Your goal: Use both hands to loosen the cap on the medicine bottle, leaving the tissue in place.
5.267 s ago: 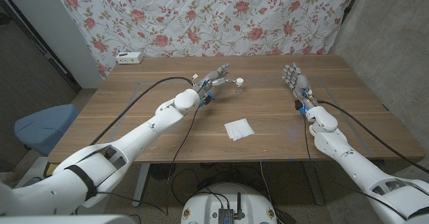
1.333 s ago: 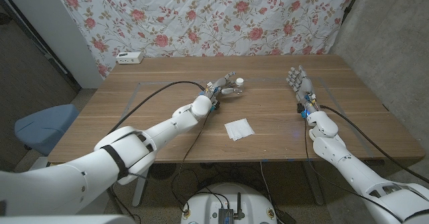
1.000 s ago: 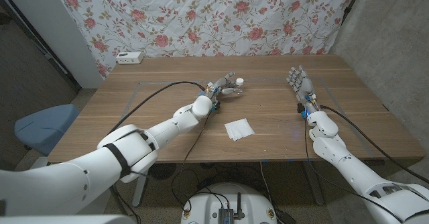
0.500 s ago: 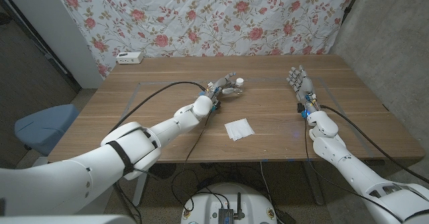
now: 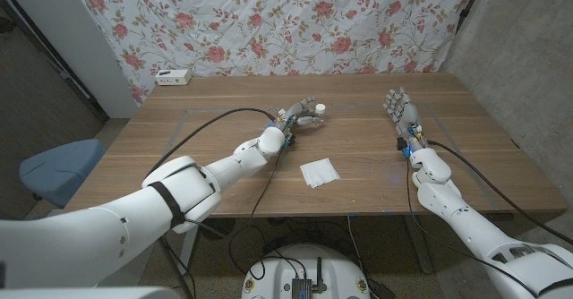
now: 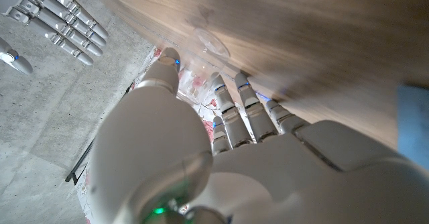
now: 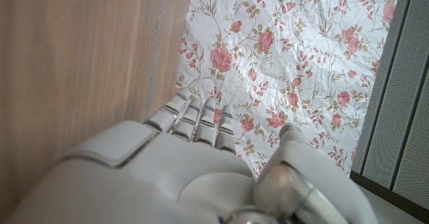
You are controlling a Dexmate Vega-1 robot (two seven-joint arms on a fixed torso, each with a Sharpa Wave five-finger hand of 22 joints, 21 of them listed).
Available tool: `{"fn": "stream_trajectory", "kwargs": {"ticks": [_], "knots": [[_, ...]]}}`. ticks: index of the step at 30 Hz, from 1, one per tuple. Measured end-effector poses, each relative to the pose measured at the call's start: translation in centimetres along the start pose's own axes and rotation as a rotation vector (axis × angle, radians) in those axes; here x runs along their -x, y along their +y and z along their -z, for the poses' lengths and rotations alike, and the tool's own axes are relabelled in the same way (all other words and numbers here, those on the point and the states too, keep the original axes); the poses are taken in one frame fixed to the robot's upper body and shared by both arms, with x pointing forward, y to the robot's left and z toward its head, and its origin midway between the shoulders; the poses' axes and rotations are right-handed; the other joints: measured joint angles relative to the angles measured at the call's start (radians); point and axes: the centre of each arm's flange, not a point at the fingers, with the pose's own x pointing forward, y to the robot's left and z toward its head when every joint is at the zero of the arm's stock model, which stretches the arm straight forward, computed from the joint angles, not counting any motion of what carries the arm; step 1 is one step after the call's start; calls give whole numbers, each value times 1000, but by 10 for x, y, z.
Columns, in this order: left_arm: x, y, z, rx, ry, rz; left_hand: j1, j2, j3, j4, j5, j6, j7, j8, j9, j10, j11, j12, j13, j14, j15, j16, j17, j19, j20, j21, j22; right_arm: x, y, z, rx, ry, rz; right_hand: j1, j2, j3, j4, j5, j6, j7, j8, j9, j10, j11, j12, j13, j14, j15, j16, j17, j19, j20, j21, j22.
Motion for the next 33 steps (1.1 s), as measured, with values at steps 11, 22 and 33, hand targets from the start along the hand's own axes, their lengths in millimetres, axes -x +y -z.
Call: {"fn": "stream_trajectory", "kwargs": {"ticks": [11,22,33], "knots": [[0,-2,-1,-6,-5,-8,21,13,-8,0,-9,28,35,0,0,43,-3,0,0,45,-2,-4,7,27,-1,0,0,1,-1,0,-2,-2,5,-3,3,4,-4,0,0,0,0,0,0,0,0,0,0,0,0,0,0,0,0,0],[0,-2,-3,-14,-13,-24,41,25,-14,-6,-14,33,62,0,0,70,-2,0,0,77,-5,4,7,48,-1,0,0,4,-1,2,-5,-1,9,-5,5,4,-4,0,0,0,0,0,0,0,0,0,0,0,0,0,0,0,0,0],[4,-3,-6,-13,-33,-41,50,27,-18,-1,-20,39,67,0,0,87,-5,0,0,102,-5,13,8,59,-1,0,0,6,0,1,-6,-6,8,-5,5,4,-4,0,0,0,0,0,0,0,0,0,0,0,0,0,0,0,0,0]]}}
